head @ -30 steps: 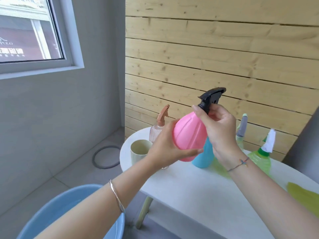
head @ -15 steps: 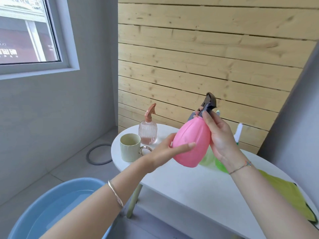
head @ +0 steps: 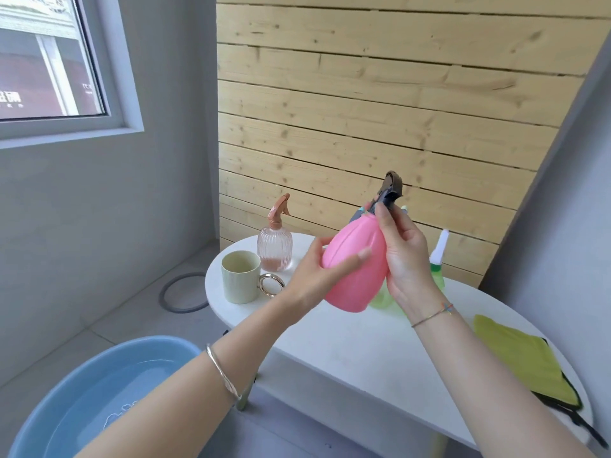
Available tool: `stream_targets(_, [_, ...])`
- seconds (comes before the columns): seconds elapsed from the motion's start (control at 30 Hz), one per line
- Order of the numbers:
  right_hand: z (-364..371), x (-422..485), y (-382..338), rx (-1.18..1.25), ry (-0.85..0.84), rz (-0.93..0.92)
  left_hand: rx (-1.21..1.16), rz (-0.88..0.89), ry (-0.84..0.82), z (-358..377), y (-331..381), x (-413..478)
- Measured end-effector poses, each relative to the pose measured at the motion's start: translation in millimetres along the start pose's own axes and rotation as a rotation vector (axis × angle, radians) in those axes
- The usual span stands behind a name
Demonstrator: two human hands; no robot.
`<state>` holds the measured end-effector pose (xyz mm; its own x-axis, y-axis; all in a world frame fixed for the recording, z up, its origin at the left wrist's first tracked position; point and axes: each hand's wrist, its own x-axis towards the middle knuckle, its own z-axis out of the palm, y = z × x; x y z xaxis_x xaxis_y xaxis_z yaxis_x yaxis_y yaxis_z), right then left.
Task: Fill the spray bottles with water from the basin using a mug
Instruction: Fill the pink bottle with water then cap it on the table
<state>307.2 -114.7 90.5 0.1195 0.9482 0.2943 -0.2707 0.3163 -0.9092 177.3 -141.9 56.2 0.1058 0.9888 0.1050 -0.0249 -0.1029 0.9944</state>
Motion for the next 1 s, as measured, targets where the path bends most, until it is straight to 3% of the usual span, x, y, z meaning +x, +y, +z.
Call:
stream_targets(0.07, [0, 2, -2, -0.006, -0.035, 0.004, -0.036, -0.010, -0.032, -5, -3, 2])
stream_targets(0.2, [0, 5, -4, 0.018, -0.127, 0.071, -0.266, -0.228, -0.210, -12, 1, -2])
stream_targets(0.37, [1, 2, 2, 0.022, -0.010, 0.016, 0.025, -0.045, 0.033, -5, 0, 1])
stream_targets(0.63, [1, 5, 8, -0.024, -0.062, 0.112, 0.018, -0.089, -0.142, -16, -15, 2])
stream_targets(0.8, [-2, 23, -3, 0.095, -0.214, 0.148, -0.257, -0.288, -0.329, -27, -14, 7])
stream_targets(0.87, [-4, 35, -18, 0.174, -0.217, 0.093, -0.254, -0.351, -0.387, -31, -19, 6])
stream_targets(1.0, [-14, 56, -44, 0.021, -0.094, -0.126, -0.070, -0.361, -0.337, -42, -33, 5])
